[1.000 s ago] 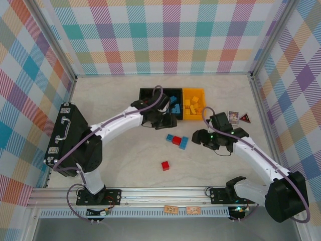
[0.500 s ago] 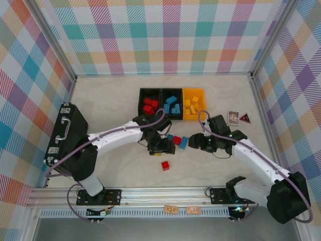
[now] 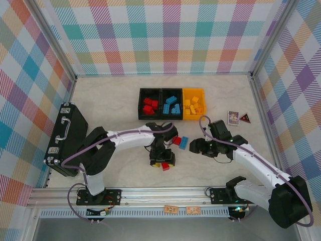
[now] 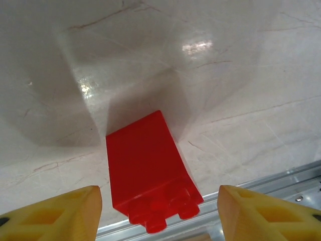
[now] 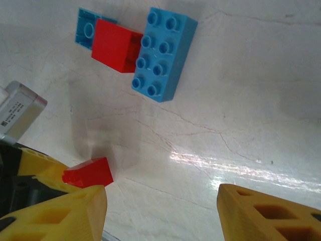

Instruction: Sort the legos into containers by color

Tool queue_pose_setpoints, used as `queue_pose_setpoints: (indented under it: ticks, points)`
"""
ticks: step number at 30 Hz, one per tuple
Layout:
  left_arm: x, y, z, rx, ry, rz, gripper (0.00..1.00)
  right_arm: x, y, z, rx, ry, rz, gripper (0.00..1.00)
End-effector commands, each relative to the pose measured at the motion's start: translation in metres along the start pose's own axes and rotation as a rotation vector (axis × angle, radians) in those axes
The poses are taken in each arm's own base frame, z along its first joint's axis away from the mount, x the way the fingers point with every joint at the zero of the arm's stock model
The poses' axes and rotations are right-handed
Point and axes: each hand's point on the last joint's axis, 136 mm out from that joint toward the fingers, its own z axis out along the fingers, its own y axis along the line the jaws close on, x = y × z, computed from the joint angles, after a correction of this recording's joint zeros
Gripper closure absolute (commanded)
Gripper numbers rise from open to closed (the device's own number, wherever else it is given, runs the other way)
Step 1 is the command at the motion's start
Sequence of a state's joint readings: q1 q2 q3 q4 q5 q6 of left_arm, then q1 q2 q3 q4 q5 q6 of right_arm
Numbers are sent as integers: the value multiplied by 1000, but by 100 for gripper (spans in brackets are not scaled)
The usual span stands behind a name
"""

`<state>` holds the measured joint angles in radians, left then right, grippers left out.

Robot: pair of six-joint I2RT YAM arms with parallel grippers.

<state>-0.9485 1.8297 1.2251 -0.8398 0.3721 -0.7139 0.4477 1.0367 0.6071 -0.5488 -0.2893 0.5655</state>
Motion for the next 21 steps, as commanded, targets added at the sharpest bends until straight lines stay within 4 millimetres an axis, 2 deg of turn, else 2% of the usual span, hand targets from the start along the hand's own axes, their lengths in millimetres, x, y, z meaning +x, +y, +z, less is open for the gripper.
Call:
queue_pose_setpoints:
  ticks: [1,7,11,21]
  points:
    - [2,4,7,-41,19,-29,42,2,6,0,-34,-2,-3,40]
    - [-2,4,9,-52,15,-26,67,1,5,1,-28,-6,-10,40]
    - [-7,6,1,-75,-25,-12,76,1,5,2,-31,-3,-7,40]
    - [-26,16,-30,-85,-155,-26,78,-1,18,-1,-81,4,-30,40]
